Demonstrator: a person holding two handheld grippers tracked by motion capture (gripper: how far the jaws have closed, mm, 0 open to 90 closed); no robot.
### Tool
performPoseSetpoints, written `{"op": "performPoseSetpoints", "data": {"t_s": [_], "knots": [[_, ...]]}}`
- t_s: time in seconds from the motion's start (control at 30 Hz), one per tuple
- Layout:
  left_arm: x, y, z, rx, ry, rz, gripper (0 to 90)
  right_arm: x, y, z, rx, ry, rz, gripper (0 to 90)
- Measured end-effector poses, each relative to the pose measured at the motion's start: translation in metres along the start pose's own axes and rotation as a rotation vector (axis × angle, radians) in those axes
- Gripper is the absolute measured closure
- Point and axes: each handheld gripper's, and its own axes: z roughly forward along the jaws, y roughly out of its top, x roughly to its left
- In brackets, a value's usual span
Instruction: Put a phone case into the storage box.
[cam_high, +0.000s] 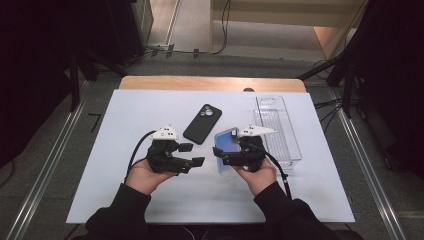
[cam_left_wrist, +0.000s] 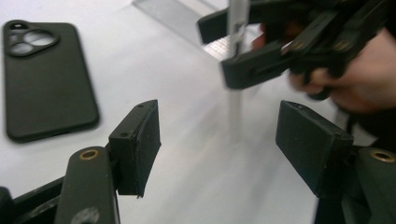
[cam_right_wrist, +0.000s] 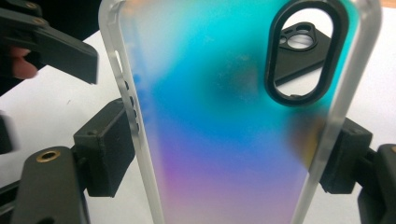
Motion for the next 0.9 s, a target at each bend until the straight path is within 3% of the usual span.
{"op": "performPoseSetpoints", "data": {"t_s": [0.23,0.47,0.63,0.9], "knots": [[0.010,-0.014,-0.001,0.005,-0.020,-0.014,31.1,-0.003,0.000,-0.003,-0.003,0.018,0.002,17.3],[0.013,-0.032,-0.002,0.073,-0.011,0.038,31.1,-0.007,0.003,-0.008,-0.015,0.040,0.003,17.4],[0.015,-0.043,-0.005,0.099,-0.009,0.034,31.2,-0.011,0.006,-0.014,-0.020,0.049,0.001,17.3],[0.019,-0.051,-0.014,0.075,0.008,0.000,31.2,-0.022,0.016,-0.031,-0.041,0.056,0.011,17.4]]}}
